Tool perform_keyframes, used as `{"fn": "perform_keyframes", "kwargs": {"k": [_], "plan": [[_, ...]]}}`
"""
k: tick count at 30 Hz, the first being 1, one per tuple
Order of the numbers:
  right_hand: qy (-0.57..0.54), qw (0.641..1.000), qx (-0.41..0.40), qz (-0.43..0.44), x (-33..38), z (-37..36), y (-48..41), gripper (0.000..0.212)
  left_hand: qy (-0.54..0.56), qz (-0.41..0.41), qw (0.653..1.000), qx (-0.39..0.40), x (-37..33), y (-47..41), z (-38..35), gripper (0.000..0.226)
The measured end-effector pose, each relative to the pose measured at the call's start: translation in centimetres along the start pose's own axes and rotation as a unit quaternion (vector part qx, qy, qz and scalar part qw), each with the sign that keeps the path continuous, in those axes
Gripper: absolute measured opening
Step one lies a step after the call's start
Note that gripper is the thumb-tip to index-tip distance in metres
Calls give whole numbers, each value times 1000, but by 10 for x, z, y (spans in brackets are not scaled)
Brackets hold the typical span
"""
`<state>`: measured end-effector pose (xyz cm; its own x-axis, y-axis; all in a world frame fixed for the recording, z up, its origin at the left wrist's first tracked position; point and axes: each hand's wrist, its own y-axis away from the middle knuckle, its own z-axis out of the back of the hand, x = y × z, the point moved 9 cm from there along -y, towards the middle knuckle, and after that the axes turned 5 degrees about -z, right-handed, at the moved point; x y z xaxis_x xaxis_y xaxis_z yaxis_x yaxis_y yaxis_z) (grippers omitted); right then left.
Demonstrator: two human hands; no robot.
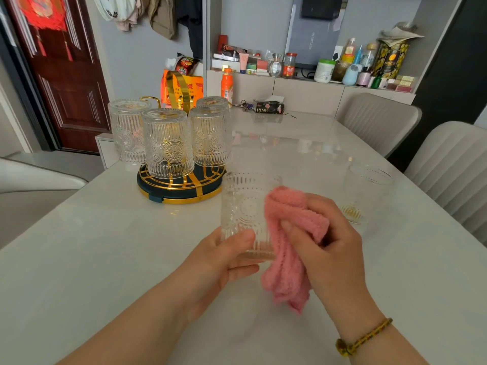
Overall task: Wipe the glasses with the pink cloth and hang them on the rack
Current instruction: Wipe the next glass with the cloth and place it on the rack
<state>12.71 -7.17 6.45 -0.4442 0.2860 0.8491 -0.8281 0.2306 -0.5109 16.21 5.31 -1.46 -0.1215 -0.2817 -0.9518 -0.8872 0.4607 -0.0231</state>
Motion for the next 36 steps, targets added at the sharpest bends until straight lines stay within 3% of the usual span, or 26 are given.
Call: {"fn": "perform_keyframes", "kwargs": {"k": [3, 8, 12, 15, 17, 22, 25, 29, 31, 34, 36], "plan": [[-36, 996, -56, -51, -12, 13, -3, 25, -1, -3, 1000, 17, 0, 2, -7, 99], [-84, 981, 7, -172, -39, -3, -1, 17, 70, -20, 997, -10, -5, -1, 2, 92], [-27, 992, 63, -102, -21, -13, 1, 15, 94, -20, 995, -29, -5, -3, 9, 63], [34, 998, 55, 14, 4, -12, 4, 19, 41, -13, 998, -35, -3, -3, 9, 69], [33, 998, 44, 41, 8, -9, 5, 14, -8, -12, 1000, -18, -2, -2, 4, 72], [-40, 997, -37, -51, -15, 8, -2, 20, 25, -11, 999, -17, -1, 1, 0, 54], [-101, 988, -22, -115, -30, 0, -1, 18, 46, -1, 998, -35, 0, 3, 5, 38], [-130, 982, 8, -136, -31, -8, 1, 16, 33, -8, 998, -53, -4, 3, 11, 28], [-150, 978, 21, -145, -32, -11, 2, 25, 24, -14, 998, -51, -6, 3, 11, 32], [-152, 979, 13, -137, -30, -10, 2, 31, 6, -34, 996, -81, -9, 1, 18, 61], [-121, 986, -7, -118, -28, -6, 1, 33, -1, -41, 993, -109, -10, 0, 22, 68]]}}
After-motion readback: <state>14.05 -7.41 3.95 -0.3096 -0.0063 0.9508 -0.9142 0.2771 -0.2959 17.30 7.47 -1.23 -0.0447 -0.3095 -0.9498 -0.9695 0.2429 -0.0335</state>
